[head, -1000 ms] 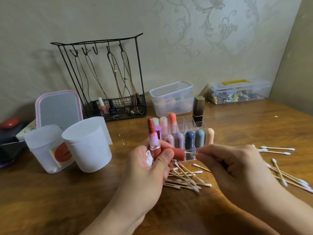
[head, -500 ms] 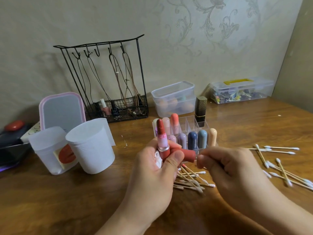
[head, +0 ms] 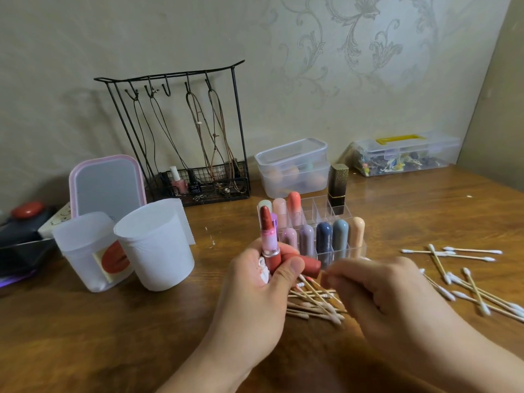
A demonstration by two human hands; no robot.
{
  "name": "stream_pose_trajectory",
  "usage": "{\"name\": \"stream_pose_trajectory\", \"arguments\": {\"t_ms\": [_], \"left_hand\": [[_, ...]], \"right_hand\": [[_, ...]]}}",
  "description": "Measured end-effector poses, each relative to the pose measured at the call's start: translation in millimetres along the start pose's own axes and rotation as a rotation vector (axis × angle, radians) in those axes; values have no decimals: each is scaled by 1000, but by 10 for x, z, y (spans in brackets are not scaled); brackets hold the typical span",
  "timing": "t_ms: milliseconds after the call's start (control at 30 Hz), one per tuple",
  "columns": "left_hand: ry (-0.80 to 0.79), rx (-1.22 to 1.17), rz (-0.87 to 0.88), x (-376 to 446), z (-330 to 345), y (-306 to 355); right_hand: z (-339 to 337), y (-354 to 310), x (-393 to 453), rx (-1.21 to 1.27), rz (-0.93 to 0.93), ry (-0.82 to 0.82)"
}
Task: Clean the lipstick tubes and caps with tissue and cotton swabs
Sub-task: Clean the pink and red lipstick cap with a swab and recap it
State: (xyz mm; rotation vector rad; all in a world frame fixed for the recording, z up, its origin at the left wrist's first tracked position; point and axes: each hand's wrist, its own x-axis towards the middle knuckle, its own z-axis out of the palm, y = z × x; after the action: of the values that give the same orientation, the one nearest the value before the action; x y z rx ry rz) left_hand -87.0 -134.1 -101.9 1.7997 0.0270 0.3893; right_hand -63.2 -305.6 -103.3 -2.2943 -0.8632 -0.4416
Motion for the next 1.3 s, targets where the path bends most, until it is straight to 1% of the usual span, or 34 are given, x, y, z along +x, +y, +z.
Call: {"name": "stream_pose_trajectory", "arguments": {"t_ms": [67,167,267,333,367,433,533,633,667,733,767,833,867,900,967,1000,1033,1100,1133,1167,1233,1267,1300], "left_hand": [[-7,5,5,-3,-12,10],[-22,23,18,-6,-32,18],[-49,11,4,-10,-46,17],[-47,11,-8,-6,-43,11],[-37,9,-13,-4,-44,2],[-46,-6,-22,-5,-48,10],[-56,6,6,-1,-48,19],[-43,-27,-23,5,-75,22],[-53,-40,-24,11,-79,44],[-72,-25,-5,13,-93,66],[-70,-15,-9,17,-101,66],[-56,-35,-36,29,-112,53],[-54,-54,-57,38,-116,43],[-53,-76,-63,41,-121,39],[-40,-79,-57,50,-125,19],[-39,-71,-51,49,-127,30],[-41,-60,-51,44,-134,31],[-47,-59,-53,55,-147,29],[-55,-60,-54,65,-150,20],[-59,-66,-56,77,-156,12],[-58,-97,-75,92,-167,-5],[-59,-123,-94,101,-176,-7],[-59,-146,-110,115,-191,-17]], "right_hand": [[-19,-10,-6,14,11,35],[-12,-24,-13,38,-40,-64],[-47,-24,4,88,-18,-25],[-44,-26,7,78,-54,-94],[-43,-22,4,94,-59,-101],[-59,-23,3,130,-23,-50],[-43,-30,4,107,-40,-100],[-70,-13,17,129,-18,-35],[-80,-17,18,113,-6,-50],[-94,-40,9,102,-40,-159],[-107,-40,9,136,-40,-187],[-146,-11,19,218,4,-115],[-150,14,24,212,26,-73],[-142,27,28,178,32,-69],[-120,-2,25,127,-19,-157],[-122,-20,23,141,-35,-203],[-137,-24,22,194,-24,-211],[-159,19,22,245,36,-123],[-155,41,30,220,60,-102],[-142,52,35,193,65,-128],[-124,39,42,193,58,-245],[-136,33,49,245,84,-286],[-169,25,61,330,124,-284]]}}
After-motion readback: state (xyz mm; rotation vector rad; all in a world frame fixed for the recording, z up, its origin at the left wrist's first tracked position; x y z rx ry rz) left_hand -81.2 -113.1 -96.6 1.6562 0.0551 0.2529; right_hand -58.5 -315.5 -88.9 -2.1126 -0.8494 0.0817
